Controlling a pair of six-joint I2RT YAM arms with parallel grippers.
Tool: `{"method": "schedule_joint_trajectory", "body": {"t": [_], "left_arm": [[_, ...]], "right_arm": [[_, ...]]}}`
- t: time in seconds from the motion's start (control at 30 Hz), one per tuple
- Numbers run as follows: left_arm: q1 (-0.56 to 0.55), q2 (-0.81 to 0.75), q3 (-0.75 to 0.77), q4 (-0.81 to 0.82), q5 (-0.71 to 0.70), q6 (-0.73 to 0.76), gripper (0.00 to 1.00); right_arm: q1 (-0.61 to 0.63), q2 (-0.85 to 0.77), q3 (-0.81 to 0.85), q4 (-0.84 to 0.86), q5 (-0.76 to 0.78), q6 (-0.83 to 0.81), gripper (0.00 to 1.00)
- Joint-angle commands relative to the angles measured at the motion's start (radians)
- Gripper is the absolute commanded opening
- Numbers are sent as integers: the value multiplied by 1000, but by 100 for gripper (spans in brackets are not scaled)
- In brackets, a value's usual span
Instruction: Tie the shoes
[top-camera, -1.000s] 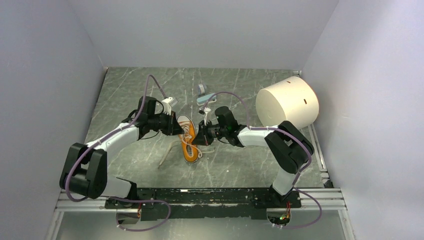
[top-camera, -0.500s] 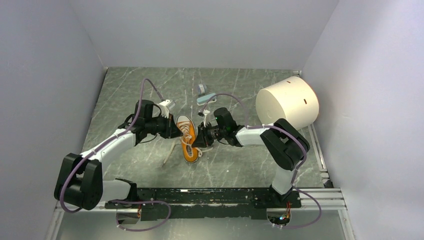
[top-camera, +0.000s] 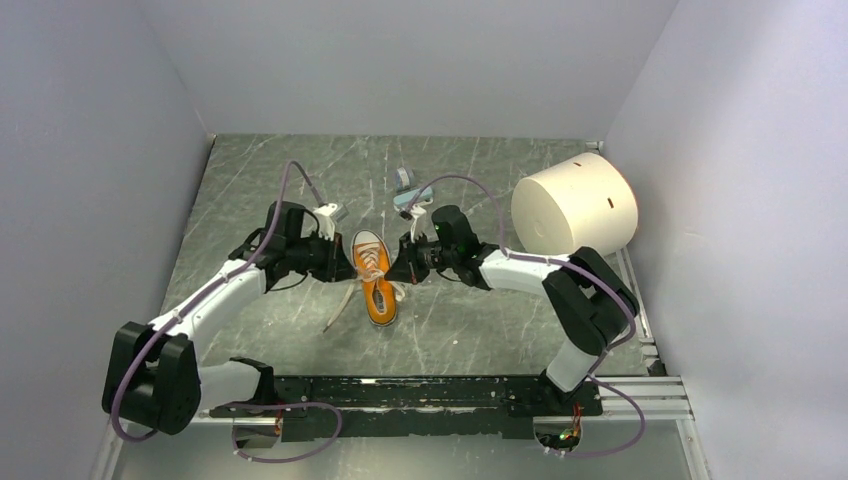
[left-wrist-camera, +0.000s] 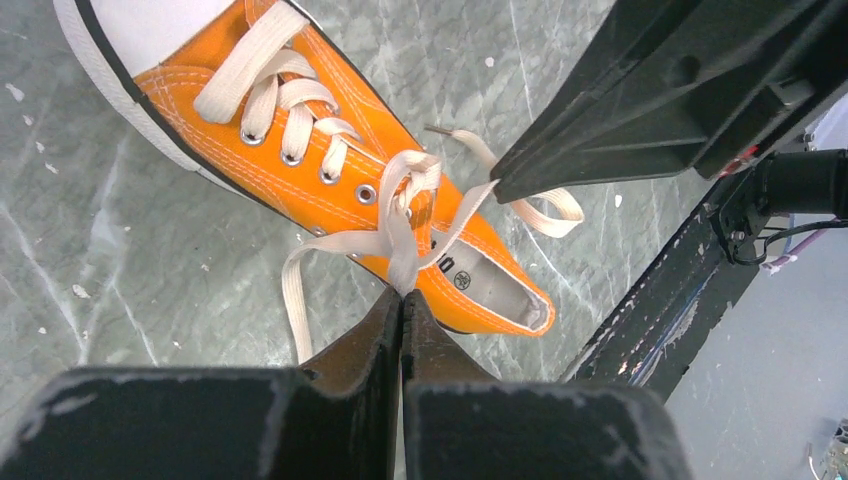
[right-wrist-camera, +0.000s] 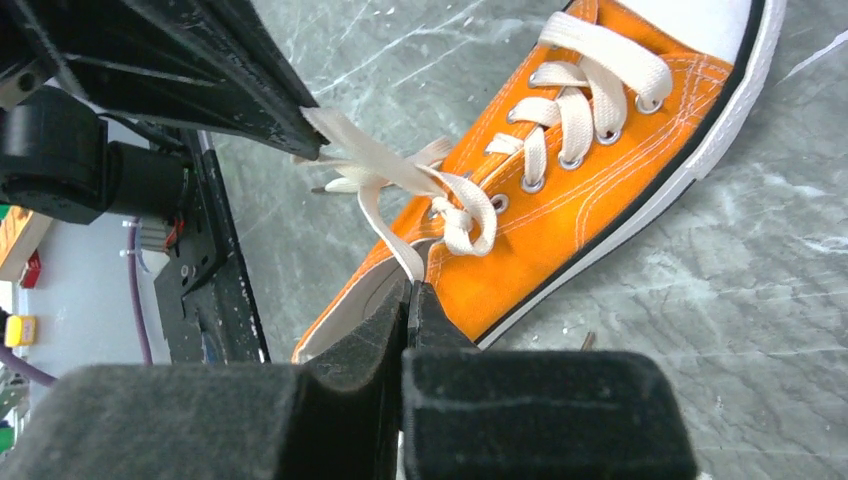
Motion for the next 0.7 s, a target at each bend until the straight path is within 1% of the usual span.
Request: {"method": "schedule_joint_trajectory", "body": {"t": [0.0,0.07,0.23,0.3,0.37,0.5,0.67], "left_arm": [[3,2,58,-68,-11,-19,5],[3,44,85,-119,-21,-50,5],[3,130,170,-257,-82,-58,5],[4,209,219,-357,-83,-28,5],[3,272,248,-423,-110,-25,5],[4,318,248,-469,-162,-44,5],[4,361,219,-443,-152,-42,5]], "right_arm": [[-10,23,57,-57,52,10,0],[-10,33,73,-70,70,11,0],[-10,50,92,-100,45,-4,0],[-10,48,91,-114,45,-17,0],[-11,47,90,-129,45,-30,0],[-10,38,72,-136,54,-36,0],[-10,43,58,-131,63,-30,0]]}}
